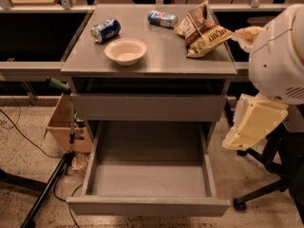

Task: Close middle drawer

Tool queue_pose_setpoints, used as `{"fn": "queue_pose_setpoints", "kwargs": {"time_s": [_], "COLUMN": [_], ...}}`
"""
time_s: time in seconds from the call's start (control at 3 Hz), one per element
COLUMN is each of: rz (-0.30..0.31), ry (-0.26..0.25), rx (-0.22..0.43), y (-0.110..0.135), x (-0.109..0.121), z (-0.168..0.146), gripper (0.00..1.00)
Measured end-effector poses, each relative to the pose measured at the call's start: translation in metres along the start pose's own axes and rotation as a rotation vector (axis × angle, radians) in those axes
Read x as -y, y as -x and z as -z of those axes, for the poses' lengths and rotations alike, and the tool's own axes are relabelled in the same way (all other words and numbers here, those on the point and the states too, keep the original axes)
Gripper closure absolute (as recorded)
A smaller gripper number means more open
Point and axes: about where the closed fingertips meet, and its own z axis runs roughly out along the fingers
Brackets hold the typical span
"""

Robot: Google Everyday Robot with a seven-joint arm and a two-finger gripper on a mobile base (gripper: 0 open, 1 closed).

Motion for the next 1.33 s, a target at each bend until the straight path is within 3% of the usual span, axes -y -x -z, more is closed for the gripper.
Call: {"fn": "queue_pose_setpoints", "kwargs": {"time_s": [0.33, 0.67, 1.0, 1.33], "rz": [-0.006, -0.036, -0.101, -0.158], "ry": [0.032, 0.072, 0.143, 0.275], "rx": [0.01, 0.058, 0.123, 0.137], "y": [-0.004, -0.013, -0.015, -0.023], "x": [-0.018, -0.054, -0.102, -0.173], "z": [-0.023, -0.066, -0.135, -0.226], "gripper": [0.0, 0.0, 0.0, 0.0]}}
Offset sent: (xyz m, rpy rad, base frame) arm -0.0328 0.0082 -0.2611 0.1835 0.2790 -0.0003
